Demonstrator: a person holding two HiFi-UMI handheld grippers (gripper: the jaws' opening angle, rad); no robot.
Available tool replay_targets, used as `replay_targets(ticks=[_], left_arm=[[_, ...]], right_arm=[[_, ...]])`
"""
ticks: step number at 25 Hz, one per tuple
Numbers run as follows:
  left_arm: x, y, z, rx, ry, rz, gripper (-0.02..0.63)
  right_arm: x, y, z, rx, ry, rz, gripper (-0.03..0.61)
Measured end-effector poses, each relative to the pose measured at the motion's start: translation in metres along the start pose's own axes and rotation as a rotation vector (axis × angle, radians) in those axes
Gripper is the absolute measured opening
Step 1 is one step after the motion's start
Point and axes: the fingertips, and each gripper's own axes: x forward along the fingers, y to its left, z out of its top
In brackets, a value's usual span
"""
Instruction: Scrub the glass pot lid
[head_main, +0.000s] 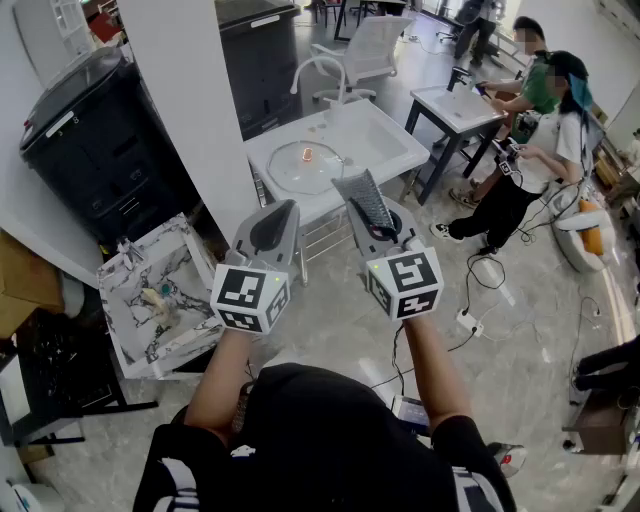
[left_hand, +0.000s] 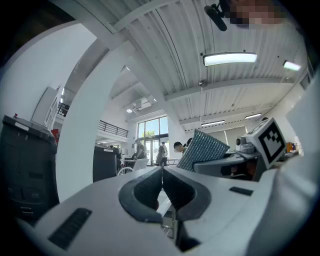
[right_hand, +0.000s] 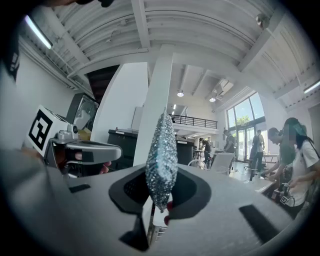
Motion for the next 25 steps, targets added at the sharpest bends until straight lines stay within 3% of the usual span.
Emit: replay_targets(ticks=[7, 25], left_arm=[[0.006, -0.006, -0.003, 0.008, 0.007, 0.000, 0.006], [0.022, 0.010, -0.018, -0.009, 0.022, 0.025, 0.006]], right_arm=[[-0.003, -0.007, -0.002, 0.061, -0.027, 0.011, 0.064], [0.017, -0.016, -0.026, 0.085, 0.009, 0.033, 0.064]])
